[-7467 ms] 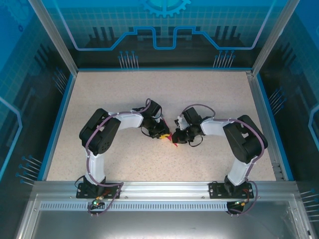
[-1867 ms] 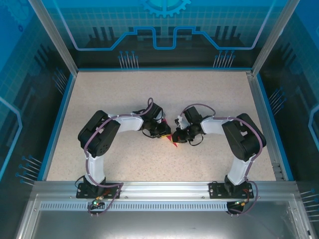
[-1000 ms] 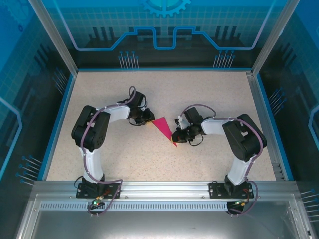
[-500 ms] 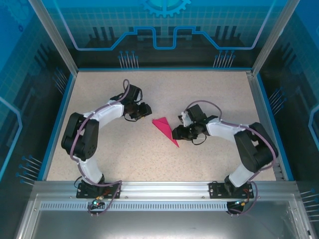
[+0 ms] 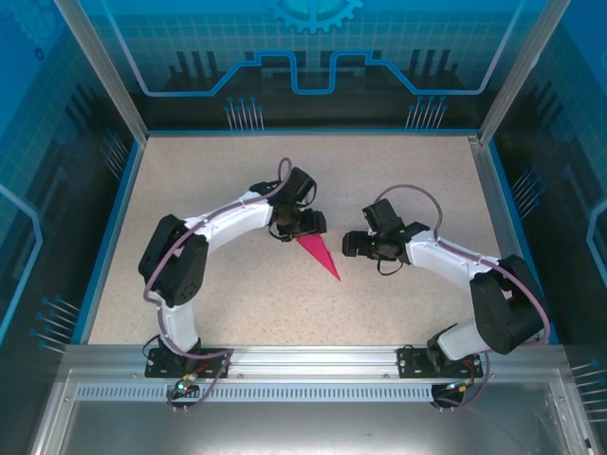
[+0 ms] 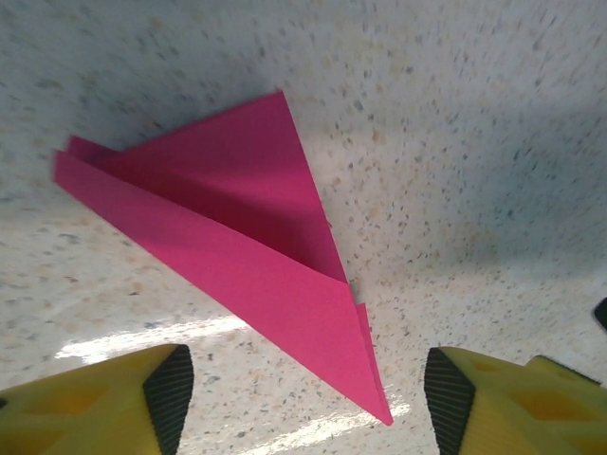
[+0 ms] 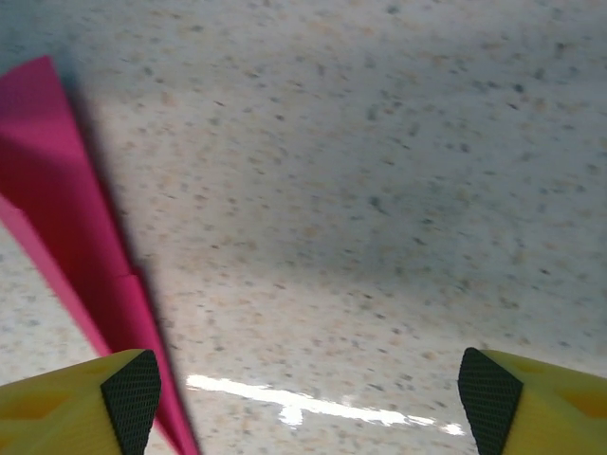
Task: Fold a paper plane with a square sheet of paper (pick it up from the middle)
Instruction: Fold the wing for the fifth time at the center of the table, then move a paper plane to the center of the table.
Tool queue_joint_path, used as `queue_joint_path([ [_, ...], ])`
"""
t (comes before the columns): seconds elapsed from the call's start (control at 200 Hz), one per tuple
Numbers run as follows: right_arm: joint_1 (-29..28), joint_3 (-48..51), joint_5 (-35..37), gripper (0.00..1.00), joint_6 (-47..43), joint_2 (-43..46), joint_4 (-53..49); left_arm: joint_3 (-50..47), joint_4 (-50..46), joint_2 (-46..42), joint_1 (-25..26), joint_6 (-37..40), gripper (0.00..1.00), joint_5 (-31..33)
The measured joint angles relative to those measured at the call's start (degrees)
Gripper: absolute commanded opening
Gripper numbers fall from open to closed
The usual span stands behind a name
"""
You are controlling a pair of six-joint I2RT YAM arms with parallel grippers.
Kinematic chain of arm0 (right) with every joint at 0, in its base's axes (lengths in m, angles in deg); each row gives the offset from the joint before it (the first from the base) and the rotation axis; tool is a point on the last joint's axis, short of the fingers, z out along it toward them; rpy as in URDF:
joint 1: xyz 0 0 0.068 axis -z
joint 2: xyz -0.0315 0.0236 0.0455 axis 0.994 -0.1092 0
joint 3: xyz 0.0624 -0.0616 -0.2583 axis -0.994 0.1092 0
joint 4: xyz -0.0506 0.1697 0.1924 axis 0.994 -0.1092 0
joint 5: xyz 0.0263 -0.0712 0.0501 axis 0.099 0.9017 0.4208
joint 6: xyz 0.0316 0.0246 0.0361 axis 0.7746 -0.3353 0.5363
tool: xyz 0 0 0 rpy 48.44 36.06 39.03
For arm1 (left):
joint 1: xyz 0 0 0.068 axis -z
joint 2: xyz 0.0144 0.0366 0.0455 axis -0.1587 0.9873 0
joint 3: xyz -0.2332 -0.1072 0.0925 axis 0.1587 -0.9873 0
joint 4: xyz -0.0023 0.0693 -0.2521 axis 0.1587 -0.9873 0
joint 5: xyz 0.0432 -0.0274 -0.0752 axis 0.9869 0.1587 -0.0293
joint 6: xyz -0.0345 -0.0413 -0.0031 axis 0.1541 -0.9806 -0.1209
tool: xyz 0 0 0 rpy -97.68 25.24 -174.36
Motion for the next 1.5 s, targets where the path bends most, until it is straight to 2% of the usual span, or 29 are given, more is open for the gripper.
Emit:
queue_joint_path([
  [0.245,0.1,1.3,4.1,0.87,1.7,0.1,-1.4,9.0,-6.6,9.9,3.1,-0.3,0.73,4.9],
  [0.62,0.4,1.7,5.4,0.87,3.0,0.1,-2.3,7.5,-10.2,9.2,3.0,-0.5,0.58,7.1],
  [0.84,0.4,1.7,5.4,0.86,3.2,-0.8,-2.3,4.8,-9.4,6.3,3.0,-2.0,0.42,7.5],
  [1.0,0.4,1.7,5.4,0.86,3.4,-0.8,-2.4,2.9,-7.9,5.7,3.0,-3.3,0.25,7.5],
  [1.09,0.4,1.7,5.4,0.86,3.5,-0.8,-2.5,2.3,-7.5,5.7,3.0,-4.3,0.09,7.5],
  [1.145,0.4,1.7,5.4,0.86,3.6,-0.8,-2.6,2.2,-7.2,5.7,3.0,-4.7,0.04,7.5],
  [1.346,0.4,1.7,4.9,0.87,3.7,-0.7,-2.9,2.2,-6.9,3.8,3.0,-4.2,0.00,8.3],
  [1.501,0.6,1.7,2.8,0.89,3.8,2.5,-2.6,2.0,-4.7,-1.8,3.0,-0.9,0.00,7.7],
])
